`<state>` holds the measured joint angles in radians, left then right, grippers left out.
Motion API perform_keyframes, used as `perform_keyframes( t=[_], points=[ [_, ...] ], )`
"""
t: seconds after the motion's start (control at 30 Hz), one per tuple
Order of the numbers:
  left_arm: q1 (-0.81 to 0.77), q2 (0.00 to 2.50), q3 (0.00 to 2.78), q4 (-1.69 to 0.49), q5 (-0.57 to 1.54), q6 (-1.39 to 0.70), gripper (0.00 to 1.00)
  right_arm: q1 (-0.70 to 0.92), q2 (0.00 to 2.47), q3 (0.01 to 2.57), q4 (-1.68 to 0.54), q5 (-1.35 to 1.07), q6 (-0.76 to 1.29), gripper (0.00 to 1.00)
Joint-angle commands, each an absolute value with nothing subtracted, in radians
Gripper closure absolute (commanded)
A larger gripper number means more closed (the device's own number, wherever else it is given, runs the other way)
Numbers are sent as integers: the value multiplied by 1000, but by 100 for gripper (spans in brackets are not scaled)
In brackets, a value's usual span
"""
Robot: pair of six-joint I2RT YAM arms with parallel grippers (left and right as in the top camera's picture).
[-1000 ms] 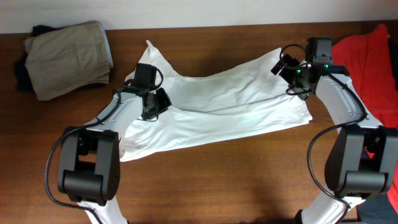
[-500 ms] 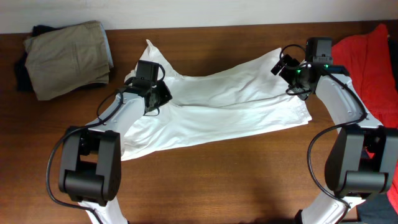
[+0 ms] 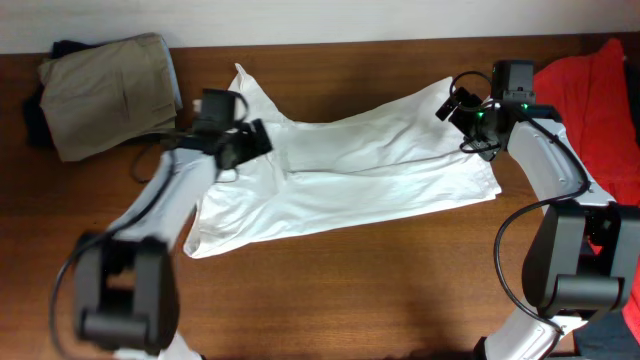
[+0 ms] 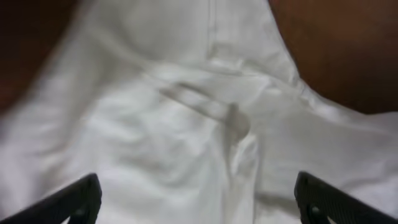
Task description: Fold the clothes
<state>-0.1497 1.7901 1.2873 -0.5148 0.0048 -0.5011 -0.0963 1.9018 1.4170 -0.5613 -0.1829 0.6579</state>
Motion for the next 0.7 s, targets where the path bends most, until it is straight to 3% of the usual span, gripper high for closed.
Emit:
perform_keyframes(
  t=[0.0, 0.07, 0.13, 0.27, 0.43, 0.67],
  points=[
    [-101, 1648, 1318, -667, -8, -465, 5, -90, 1909, 1410, -570, -168, 664, 1],
    [-98, 1654, 1314, -749, -8, -465, 11, -90, 1909, 1410, -581, -168, 664, 1],
    [-98, 1677, 1301, -789, -2, -466, 30, -90, 1909, 1410, -594, -163, 664, 6],
    [-112, 1765, 1268, -819, 95, -465, 54, -92, 1909, 1409, -682, -51, 761, 14],
    [-139, 1879, 1251, -824, 137, -465, 57, -92, 1909, 1377, -693, -29, 769, 31],
    [-159, 1949, 1251, -824, 135, -465, 59, -92, 1931, 1336, -664, -33, 803, 31]
  ],
)
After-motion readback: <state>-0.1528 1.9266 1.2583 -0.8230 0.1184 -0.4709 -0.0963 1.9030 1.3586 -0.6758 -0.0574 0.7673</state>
